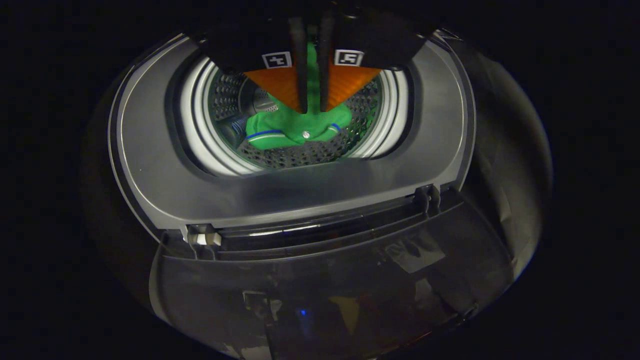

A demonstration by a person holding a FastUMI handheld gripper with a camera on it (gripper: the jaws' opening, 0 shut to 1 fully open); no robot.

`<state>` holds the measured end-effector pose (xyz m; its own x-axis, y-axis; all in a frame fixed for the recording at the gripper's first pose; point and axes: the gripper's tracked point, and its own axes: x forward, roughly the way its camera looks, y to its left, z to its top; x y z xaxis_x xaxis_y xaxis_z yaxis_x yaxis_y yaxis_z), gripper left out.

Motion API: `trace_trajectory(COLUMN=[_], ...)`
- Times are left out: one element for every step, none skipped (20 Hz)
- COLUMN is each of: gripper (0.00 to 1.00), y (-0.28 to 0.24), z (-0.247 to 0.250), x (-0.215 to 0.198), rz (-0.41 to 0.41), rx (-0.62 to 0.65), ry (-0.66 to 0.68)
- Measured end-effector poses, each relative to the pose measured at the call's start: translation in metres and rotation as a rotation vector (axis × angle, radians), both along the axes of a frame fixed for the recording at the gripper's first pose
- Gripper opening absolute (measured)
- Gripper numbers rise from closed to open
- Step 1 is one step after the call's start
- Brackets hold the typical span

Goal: Put the clothes into the washing machine and then close the washing machine lid.

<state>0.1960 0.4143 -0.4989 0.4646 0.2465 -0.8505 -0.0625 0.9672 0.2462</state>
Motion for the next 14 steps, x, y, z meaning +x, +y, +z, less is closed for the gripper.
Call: trace_trajectory(gripper=[0.24,0.30,0.36,0.42,0.51,0.61,0.71,0.80,0.90,0.99,0.99,0.99,0.99,0.99], y=[0.002,0.002,0.004,0.002,0.003,0.002,0.001,0.002,0.001,-0.002,-0.004,-0.004,-0.007,-0.012], z=[-0.001,-0.001,0.000,0.001,0.002,0.004,0.005,0.009,0.012,0.020,0.029,0.041,0.057,0.077], x=[-0.004,-0.005,-0.007,-0.009,-0.009,-0.011,-0.013,-0.014,-0.020,-0.021,-0.023,-0.024,-0.027,-0.026], rz=[0.008,0.011,0.015,0.015,0.020,0.023,0.022,0.023,0.025,0.023,0.018,0.007,0.009,0.014], rx=[-0.002,-0.003,0.003,-0.003,-0.002,-0.004,-0.004,-0.001,-0.006,-0.011,-0.009,0.003,0.006,-0.002], ry=[0.001,0.002,0.007,0.010,0.003,0.002,0.002,0.002,-0.004,-0.017,-0.030,-0.049,-0.069,-0.098])
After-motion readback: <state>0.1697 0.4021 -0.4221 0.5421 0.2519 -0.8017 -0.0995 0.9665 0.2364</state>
